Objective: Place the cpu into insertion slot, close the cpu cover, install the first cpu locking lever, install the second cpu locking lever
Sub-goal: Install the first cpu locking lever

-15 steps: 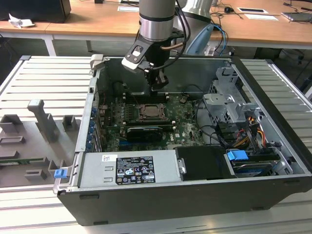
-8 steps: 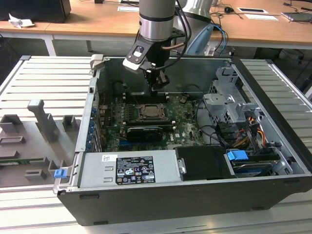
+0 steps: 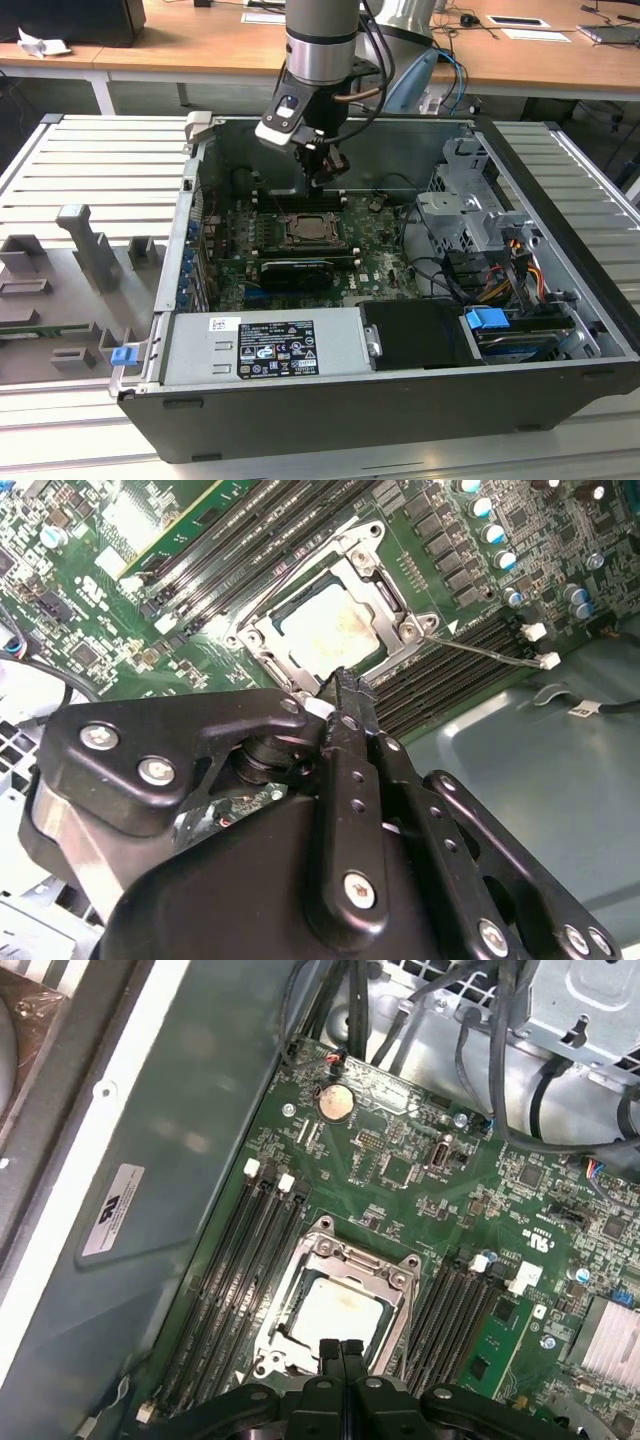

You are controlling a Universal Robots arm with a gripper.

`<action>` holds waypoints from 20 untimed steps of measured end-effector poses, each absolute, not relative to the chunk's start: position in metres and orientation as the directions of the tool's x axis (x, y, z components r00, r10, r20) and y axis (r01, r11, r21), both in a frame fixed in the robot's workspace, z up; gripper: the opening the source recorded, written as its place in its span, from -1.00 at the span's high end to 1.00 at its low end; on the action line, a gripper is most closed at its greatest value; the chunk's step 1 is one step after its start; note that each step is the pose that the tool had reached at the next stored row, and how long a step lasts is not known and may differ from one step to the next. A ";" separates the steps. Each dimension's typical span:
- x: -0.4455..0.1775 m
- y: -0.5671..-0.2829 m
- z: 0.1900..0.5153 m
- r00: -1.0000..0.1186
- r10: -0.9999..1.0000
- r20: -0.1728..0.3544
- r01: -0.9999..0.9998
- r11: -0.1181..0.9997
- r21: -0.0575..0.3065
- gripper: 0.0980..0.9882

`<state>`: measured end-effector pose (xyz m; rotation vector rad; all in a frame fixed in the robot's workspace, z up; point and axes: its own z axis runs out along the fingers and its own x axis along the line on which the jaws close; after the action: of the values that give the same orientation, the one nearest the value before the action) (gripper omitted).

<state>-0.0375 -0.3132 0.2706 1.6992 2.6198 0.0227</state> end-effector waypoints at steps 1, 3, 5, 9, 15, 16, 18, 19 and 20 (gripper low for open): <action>-0.038 -0.313 0.271 -0.416 0.909 -0.008 0.909 0.416 0.022 0.98; -0.038 -0.313 0.271 -0.430 0.903 -0.008 0.902 0.430 0.023 0.98; -0.038 -0.313 0.271 -0.443 0.897 -0.008 0.896 0.443 0.022 0.98; -0.038 -0.313 0.271 -0.493 0.870 -0.008 0.870 0.493 0.022 0.98; -0.038 -0.313 0.271 -0.569 0.822 -0.008 0.822 0.569 0.022 0.98; -0.038 -0.313 0.271 -0.579 0.815 -0.008 0.815 0.579 0.022 0.98; -0.038 -0.313 0.271 -0.615 0.789 -0.008 0.788 0.615 0.022 0.98; -0.038 -0.313 0.270 -0.629 0.777 -0.008 0.777 0.629 0.022 0.98; -0.038 -0.313 0.270 -0.644 0.765 -0.008 0.765 0.644 0.022 0.98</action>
<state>-0.0381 -0.3132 0.2705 1.3185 2.8331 0.0266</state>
